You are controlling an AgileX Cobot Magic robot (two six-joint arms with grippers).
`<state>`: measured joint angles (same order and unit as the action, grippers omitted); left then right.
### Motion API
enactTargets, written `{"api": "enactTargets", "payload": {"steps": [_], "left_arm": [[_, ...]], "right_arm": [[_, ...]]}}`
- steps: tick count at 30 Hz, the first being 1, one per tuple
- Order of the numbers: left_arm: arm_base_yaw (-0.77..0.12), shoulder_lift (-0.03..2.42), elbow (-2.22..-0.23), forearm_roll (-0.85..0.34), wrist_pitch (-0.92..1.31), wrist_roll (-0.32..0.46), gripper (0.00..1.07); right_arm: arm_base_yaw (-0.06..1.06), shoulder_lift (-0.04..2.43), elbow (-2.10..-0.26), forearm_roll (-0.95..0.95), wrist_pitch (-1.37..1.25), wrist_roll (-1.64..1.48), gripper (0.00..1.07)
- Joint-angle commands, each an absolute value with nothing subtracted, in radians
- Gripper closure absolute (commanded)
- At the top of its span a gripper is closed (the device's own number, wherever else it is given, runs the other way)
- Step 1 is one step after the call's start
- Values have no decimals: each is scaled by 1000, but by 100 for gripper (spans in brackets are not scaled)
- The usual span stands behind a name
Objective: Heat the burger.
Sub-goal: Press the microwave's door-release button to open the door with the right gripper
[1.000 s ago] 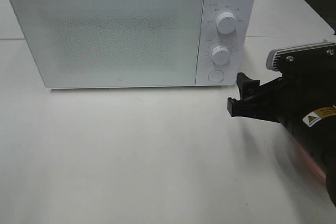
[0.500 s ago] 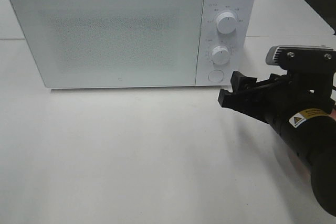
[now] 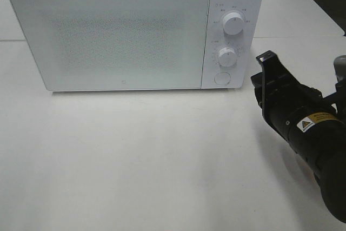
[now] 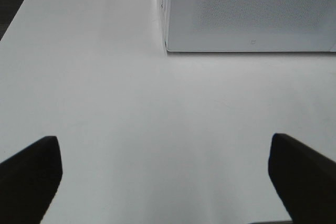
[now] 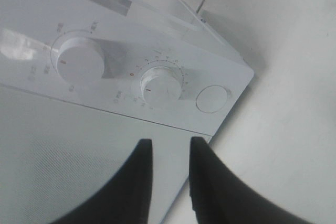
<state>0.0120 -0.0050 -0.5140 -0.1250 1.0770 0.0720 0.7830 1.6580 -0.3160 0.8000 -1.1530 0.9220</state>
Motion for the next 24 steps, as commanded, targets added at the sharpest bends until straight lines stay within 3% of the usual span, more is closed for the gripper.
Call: {"api": "enactTargets", "payload": {"steps": [1,10,24], "left_arm": [[10,-22,-515,-132,1067,64,6],[10,-22,-515,-132,1067,64,6],[10,-22,-515,-132,1067,64,6]], "right_arm": [[785,1656,-324,802,-1147,1091,91],[785,1656,-324,795,-1098,1234,107],[755,1749,-395,776,-1057,1270,107]]}}
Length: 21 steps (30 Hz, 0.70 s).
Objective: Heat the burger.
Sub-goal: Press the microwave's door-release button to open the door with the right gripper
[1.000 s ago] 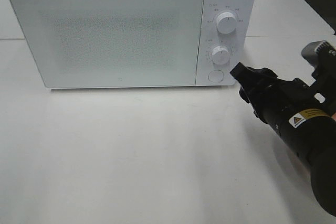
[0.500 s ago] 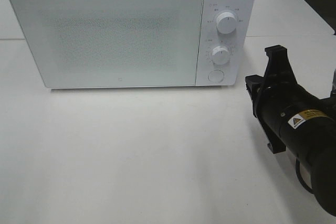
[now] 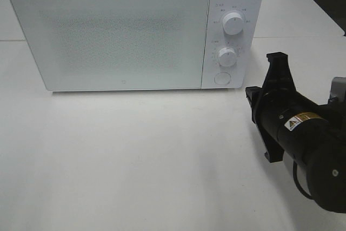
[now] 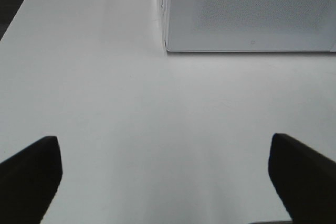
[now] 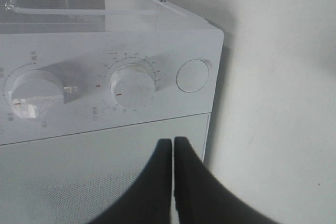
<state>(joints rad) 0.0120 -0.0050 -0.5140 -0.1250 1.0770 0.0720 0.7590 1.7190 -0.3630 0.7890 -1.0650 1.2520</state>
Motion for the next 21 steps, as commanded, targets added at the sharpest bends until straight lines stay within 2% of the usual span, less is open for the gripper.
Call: {"api": "enactTargets", "payload": {"steps": [1,13,21], "left_arm": [[10,-22,-515,-132,1067,64,6],[10,-22,-515,-132,1067,64,6],[10,-22,-515,-132,1067,64,6]], "right_arm": [[755,1779,-415,777,-1057,1294,107],[755,1911,-535,779,-1031,1333,107],[680,1987,-651,774,-958,1317,107]]}}
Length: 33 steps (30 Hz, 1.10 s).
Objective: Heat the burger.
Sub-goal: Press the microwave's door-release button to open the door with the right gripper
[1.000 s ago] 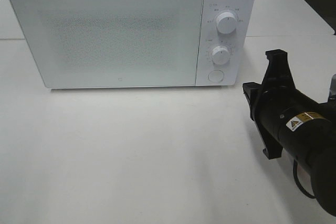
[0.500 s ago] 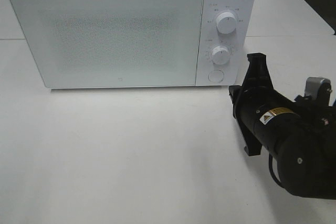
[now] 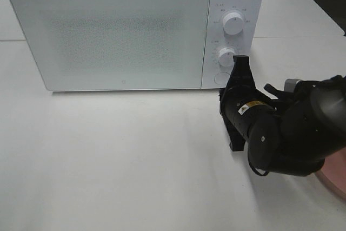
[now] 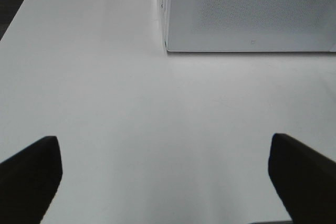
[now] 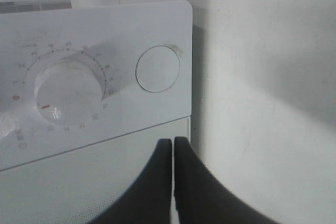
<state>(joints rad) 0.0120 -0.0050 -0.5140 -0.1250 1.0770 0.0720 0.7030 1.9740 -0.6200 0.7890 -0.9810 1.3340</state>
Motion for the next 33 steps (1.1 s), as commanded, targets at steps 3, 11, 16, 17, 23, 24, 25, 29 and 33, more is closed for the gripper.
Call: {"api": "enactTargets", "payload": {"steps": [3,11,16,17,23,24,25,29,33], "left_arm": [[10,-22,-515,-132,1067,64,6],[10,-22,-515,-132,1067,64,6],[10,-22,-515,-132,1067,64,6],[10,-22,-515,-132,1067,64,6],[10,-22,-515,-132,1067,64,6],[10,-22,-515,-132,1067,64,6],[10,-22,-515,-132,1067,64,6],[10,-22,-515,-133,1067,64,6],[10,-22,-515,-132,1067,64,6]], "right_arm": [[654,2005,-682,775,-945,1313,107],[616,2063,-756,776,-920,1298,107],[594,2084,-791,769,-919,1298,107],[580,2086,-801,770,-916,1292,107],[558,2088,-813,765,-891,1280,107],[558,2088,-813,765,-891,1280,107],[558,2104,-822,759,-893,1280,107],[558,2136,-838,747,-893,1315,107],[558,2155,-862,744,-910,1321,107]]}}
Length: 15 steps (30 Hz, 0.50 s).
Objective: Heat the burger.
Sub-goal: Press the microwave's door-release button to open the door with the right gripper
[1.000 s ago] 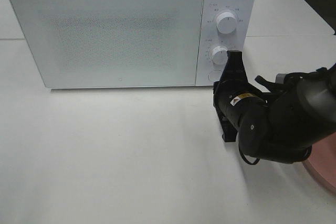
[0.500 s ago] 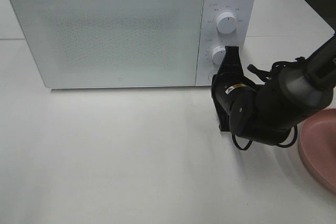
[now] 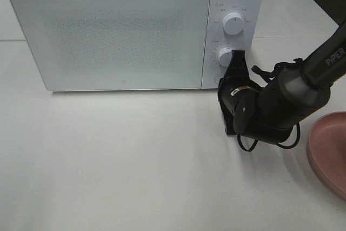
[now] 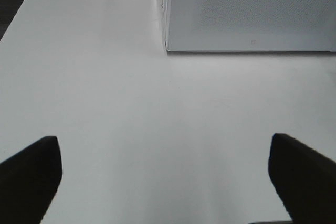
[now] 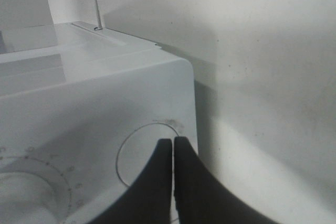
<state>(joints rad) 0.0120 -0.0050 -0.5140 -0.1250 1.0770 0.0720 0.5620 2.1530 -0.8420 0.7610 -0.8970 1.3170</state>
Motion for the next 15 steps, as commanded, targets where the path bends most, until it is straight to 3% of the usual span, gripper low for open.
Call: {"api": "enactTargets", "payload": {"steps": [1,15], "left_arm": [[10,-22,-515,-132,1067,64,6],[10,-22,-515,-132,1067,64,6]], "right_arm": [[558,2157,-869,744,-911,1319,107],[546,2194,-906,745,-1014,1286,107]]}}
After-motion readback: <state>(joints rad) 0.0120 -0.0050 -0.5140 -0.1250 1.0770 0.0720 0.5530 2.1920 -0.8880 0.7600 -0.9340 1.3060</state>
